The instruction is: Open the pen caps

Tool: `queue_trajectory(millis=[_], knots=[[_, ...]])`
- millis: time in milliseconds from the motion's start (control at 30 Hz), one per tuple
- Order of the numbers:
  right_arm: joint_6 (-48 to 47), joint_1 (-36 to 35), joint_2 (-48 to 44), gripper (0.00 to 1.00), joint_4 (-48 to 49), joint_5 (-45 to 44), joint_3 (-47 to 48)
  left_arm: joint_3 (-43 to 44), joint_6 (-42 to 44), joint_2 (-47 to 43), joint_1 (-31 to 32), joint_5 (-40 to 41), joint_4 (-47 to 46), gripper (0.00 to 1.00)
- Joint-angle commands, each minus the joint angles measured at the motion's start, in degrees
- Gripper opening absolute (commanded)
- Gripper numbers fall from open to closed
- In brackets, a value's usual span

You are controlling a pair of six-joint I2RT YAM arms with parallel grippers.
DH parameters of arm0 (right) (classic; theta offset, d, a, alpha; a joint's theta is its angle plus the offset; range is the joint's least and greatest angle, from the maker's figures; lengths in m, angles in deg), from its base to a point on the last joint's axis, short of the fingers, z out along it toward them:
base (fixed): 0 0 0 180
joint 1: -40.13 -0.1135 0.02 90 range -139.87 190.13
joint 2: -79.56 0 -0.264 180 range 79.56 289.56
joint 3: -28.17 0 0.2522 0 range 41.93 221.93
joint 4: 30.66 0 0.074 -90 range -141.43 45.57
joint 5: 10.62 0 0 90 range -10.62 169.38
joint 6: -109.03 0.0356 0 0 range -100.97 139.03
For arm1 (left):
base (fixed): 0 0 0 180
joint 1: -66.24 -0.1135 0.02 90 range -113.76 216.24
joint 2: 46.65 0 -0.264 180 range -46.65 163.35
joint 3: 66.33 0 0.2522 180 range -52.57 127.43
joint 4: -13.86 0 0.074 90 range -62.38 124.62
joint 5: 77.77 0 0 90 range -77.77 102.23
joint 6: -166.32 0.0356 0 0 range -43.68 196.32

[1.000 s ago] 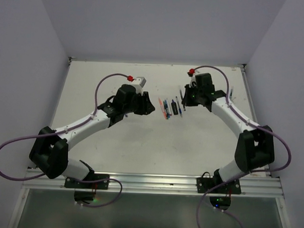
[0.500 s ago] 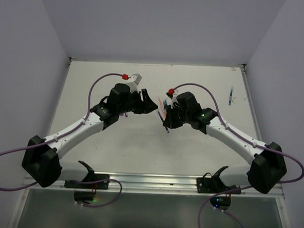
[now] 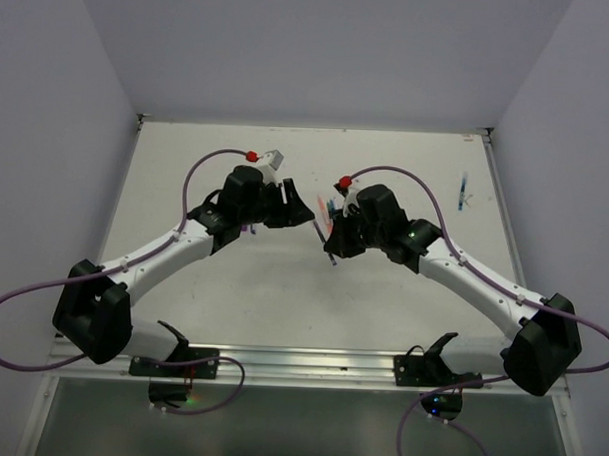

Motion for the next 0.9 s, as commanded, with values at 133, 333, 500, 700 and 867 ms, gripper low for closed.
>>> queue_trajectory(millis=[133, 333, 500, 700, 867], knots=[[1.42, -0.88, -1.38, 0.00, 3.46, 3.45, 1.19, -0.36, -3.06, 2.78, -1.00, -5.60, -4.25, 0.58], [1.59, -1.23, -0.85, 0.00, 4.25, 3.63, 1.55, -0.88, -4.47, 3.39, -1.09, -7.97, -7.94, 0.55], [1.68, -1.32, -0.24, 0.00, 5.04, 3.89, 1.02, -2.46, -5.43, 3.31, -1.44, -9.81, -9.78, 0.39], [1.25, -1.32, -0.06, 0.06, 5.66, 2.58, 0.58, -4.04, -6.14, 3.13, -2.49, -11.31, -11.36, 0.00], [0.54, -1.32, 1.34, 0.31, 5.49, 0.90, 2.16, -4.92, -7.37, 3.83, -2.76, -13.51, -13.30, 0.00]])
